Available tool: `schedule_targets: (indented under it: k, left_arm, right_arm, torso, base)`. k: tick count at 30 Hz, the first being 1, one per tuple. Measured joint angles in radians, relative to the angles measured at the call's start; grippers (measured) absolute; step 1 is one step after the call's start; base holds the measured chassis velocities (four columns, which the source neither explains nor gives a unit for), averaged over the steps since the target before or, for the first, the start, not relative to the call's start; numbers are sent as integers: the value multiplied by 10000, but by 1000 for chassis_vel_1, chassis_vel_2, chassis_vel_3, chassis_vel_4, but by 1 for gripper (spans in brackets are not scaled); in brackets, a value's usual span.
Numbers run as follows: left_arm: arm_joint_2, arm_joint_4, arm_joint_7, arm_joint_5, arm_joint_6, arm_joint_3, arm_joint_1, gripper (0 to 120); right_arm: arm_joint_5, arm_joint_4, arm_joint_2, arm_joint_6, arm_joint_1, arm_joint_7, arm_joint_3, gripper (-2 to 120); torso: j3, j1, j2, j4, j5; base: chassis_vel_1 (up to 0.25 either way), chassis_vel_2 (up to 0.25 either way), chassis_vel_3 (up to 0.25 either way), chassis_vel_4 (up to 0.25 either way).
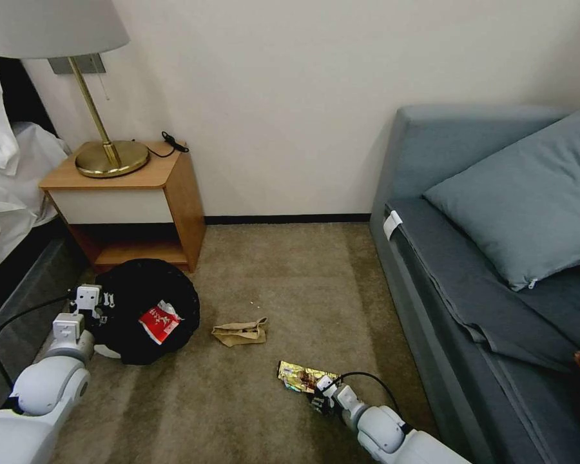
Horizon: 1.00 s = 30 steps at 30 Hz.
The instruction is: Pick up the trash bin, then pick up the garbage on the floor and place it into the trash bin.
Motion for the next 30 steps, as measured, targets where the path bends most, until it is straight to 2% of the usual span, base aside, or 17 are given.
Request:
schedule_targets:
  k: [5,10,13,23,30]
  left_arm:
    - [25,-11,3,-4,-25,-30,-12,4]
    - [53,-63,4,-24,-27,-63,-18,4]
    - [57,-81,3,-27,-25,-73,10,4]
    - [4,-190,2,-15,-17,-75,67,4]
    - [-53,-456,42,-8,-21,-75,228,4]
  right_arm:
    - [28,72,-139,-11,35,29,61,28]
    - [52,136,-254,-35,33,37,93,7]
    - [56,179,-308,-24,33,38,152,0]
    - [148,648,-627,75,26,26,360,0]
    - [405,1572,-1135,392,316,-106,717,0]
  torso:
    - [0,1,-2,-1,-10]
    - [1,1,-2,-9,-12]
    - [1,1,-2,-7,-10]
    - [1,1,-2,-8,-8]
    - [1,1,-3,-6,-8]
  base:
    - [0,0,0,0]
    - [0,0,0,0]
    - [0,0,0,0]
    - [0,0,0,0]
    - [0,0,0,0]
